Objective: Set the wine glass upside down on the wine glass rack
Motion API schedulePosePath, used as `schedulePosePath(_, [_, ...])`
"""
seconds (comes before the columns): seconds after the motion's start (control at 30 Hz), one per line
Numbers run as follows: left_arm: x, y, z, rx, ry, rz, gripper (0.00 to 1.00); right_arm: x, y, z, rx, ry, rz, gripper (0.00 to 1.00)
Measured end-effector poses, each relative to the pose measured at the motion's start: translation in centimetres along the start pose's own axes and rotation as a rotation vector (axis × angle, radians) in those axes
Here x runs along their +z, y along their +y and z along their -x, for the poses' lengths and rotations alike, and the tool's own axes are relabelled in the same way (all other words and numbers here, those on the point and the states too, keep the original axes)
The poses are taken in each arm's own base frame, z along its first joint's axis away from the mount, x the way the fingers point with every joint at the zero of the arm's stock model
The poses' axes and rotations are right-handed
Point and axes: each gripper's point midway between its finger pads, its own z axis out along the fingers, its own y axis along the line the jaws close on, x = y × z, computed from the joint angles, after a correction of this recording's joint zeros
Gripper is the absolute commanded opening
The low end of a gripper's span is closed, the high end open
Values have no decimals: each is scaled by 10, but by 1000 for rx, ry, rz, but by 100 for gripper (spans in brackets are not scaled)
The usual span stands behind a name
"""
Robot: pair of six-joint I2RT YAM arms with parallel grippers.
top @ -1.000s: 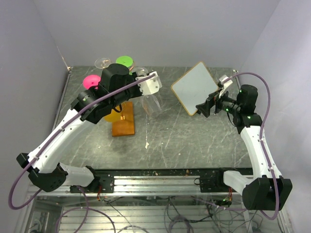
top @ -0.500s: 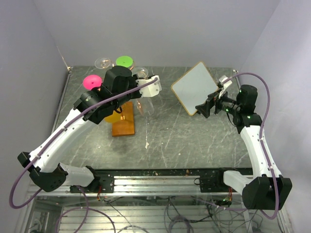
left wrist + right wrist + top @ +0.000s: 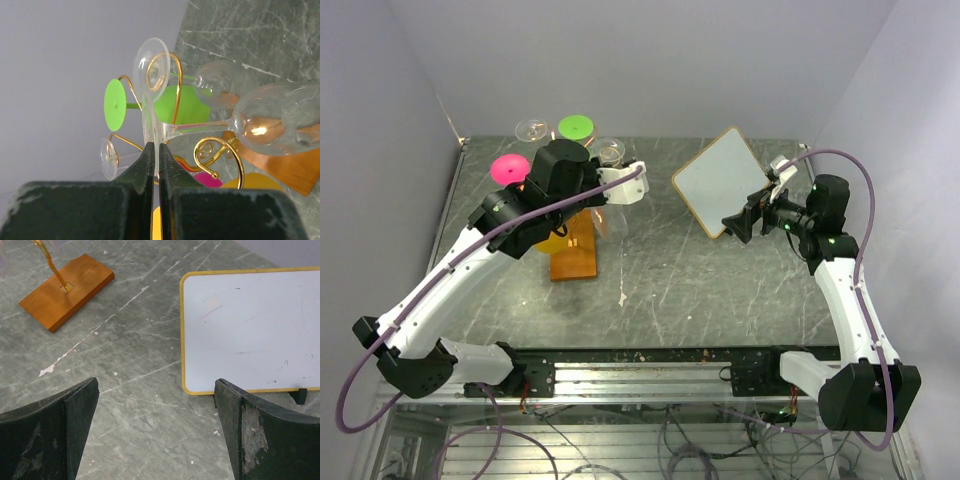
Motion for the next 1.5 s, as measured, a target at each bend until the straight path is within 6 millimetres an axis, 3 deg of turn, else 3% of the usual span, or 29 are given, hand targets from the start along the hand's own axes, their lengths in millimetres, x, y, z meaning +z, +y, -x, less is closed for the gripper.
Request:
schedulePosePath(0.87, [-19, -9, -24, 101, 78, -51, 7, 1, -1, -2, 2, 5, 4, 100])
schedulePosePath(1.5, [-31, -18, -24, 181, 45, -126, 7, 2, -1, -6, 10, 16, 6, 100])
